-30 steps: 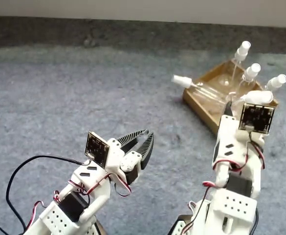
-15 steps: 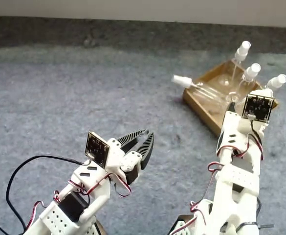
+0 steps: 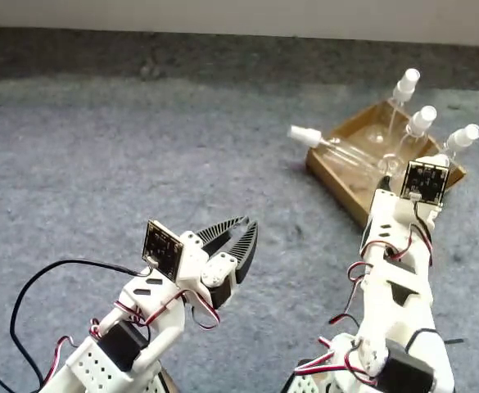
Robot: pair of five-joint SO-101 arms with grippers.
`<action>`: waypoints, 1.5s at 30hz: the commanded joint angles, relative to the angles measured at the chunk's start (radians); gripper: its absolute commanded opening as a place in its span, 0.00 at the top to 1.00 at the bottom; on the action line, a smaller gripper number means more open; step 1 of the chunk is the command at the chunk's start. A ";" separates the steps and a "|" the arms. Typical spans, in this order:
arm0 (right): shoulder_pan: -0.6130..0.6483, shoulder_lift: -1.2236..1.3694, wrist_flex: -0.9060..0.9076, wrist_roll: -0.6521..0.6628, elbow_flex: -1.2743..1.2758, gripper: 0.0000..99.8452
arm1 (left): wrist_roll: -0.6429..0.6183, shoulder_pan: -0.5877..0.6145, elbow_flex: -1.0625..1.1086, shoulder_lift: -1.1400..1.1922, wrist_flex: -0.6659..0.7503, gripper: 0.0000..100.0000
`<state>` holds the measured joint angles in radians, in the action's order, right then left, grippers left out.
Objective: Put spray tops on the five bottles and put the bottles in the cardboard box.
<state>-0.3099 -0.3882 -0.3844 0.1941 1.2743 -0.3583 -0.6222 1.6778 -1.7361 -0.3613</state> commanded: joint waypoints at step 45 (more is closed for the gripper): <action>-0.010 0.081 -0.099 0.068 -0.074 0.60 | -0.003 0.016 0.021 -0.004 0.021 0.97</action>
<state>-0.3084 -0.2562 -0.4733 0.2493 1.2497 -0.3583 -0.6222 1.6778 -1.7361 -0.3613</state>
